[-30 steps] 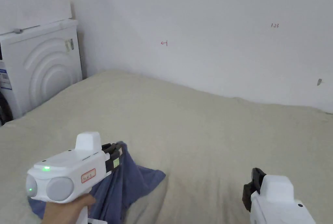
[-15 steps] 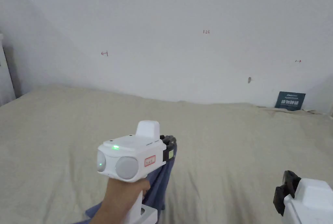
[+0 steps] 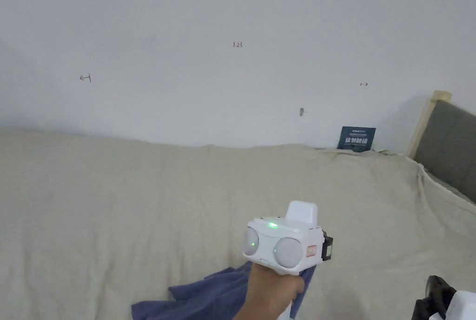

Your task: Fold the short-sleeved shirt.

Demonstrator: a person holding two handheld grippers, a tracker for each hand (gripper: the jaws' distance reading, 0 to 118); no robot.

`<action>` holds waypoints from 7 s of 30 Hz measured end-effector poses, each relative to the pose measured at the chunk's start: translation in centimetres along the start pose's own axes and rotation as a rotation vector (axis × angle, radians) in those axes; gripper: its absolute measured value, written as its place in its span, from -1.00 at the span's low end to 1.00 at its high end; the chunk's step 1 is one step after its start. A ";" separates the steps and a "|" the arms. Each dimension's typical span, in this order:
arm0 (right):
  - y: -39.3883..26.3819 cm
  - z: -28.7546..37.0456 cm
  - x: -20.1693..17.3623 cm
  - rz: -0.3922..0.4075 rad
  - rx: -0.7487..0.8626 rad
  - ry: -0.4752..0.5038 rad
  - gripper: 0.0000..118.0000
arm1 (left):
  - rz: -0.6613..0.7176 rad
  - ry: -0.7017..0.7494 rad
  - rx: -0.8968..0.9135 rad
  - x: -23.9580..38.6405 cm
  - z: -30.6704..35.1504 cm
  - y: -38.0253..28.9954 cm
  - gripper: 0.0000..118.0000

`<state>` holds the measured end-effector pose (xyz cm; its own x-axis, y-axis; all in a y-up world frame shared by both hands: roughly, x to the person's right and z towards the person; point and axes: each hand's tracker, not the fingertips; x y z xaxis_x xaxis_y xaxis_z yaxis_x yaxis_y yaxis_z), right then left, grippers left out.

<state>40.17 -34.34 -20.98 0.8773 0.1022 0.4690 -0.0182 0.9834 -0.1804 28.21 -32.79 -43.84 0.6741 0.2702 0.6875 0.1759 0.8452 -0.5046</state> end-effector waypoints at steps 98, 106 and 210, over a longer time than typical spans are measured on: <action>-4.3 -3.7 -11.3 0.061 -0.120 0.215 -0.99 | 0.037 0.480 -0.187 -19.4 11.5 -17.3 -0.93; -3.7 -3.9 -10.1 0.060 -0.113 0.191 -0.99 | 0.013 0.408 0.023 -18.8 16.8 -15.2 -0.96; 8.3 -23.6 -22.6 0.112 -0.095 0.284 -0.93 | 0.025 0.785 0.236 -35.1 24.0 1.3 -0.99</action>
<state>31.54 -32.01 -53.48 0.9715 0.1496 0.1839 -0.0888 0.9489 -0.3030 -12.46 -30.11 -56.14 0.9970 -0.0377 0.0675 0.0580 0.9417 -0.3314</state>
